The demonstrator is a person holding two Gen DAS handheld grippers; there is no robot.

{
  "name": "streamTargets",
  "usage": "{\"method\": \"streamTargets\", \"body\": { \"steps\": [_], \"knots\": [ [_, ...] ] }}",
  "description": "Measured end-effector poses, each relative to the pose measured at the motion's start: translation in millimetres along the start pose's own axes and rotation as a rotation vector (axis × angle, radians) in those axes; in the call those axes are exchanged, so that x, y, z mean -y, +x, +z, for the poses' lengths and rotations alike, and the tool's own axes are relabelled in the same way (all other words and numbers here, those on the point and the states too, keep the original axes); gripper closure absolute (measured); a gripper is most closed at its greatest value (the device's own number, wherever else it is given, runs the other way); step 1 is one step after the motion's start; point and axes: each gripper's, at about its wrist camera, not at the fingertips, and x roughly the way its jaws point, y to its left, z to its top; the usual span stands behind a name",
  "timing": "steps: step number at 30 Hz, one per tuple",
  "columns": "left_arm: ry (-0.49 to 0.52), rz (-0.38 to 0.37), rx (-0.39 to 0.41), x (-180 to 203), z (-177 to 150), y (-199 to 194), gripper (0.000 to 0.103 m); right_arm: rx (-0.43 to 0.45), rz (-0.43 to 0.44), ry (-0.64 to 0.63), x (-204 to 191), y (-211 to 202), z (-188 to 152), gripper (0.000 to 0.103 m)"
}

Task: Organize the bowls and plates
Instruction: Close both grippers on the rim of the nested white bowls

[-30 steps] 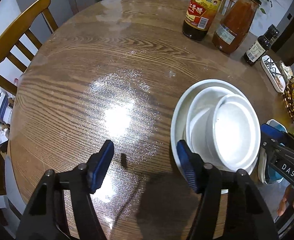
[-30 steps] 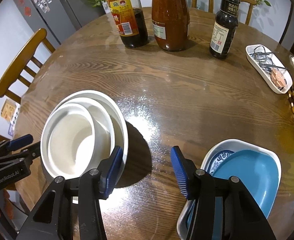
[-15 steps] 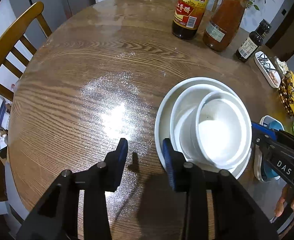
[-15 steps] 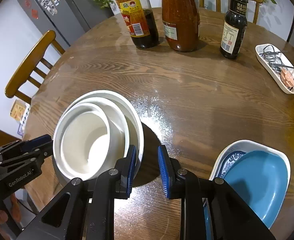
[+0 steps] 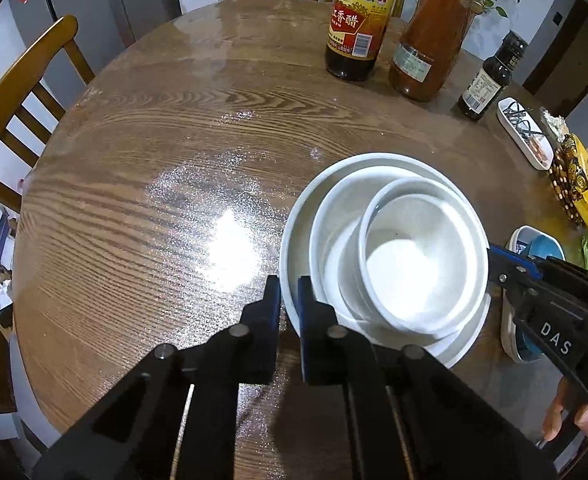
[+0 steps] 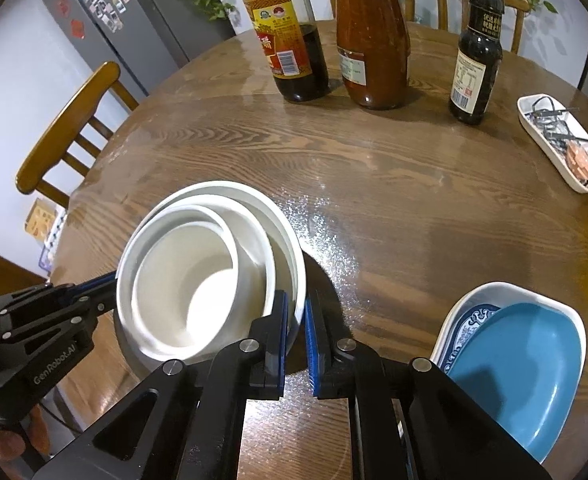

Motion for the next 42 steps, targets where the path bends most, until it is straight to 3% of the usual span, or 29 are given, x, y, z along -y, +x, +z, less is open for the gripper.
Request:
{"method": "streamTargets", "body": {
  "steps": [42],
  "knots": [
    [0.027, 0.011, 0.001, 4.0, 0.1, 0.5, 0.097, 0.009, -0.052, -0.004, -7.0, -0.4, -2.0, 0.091]
  ]
}}
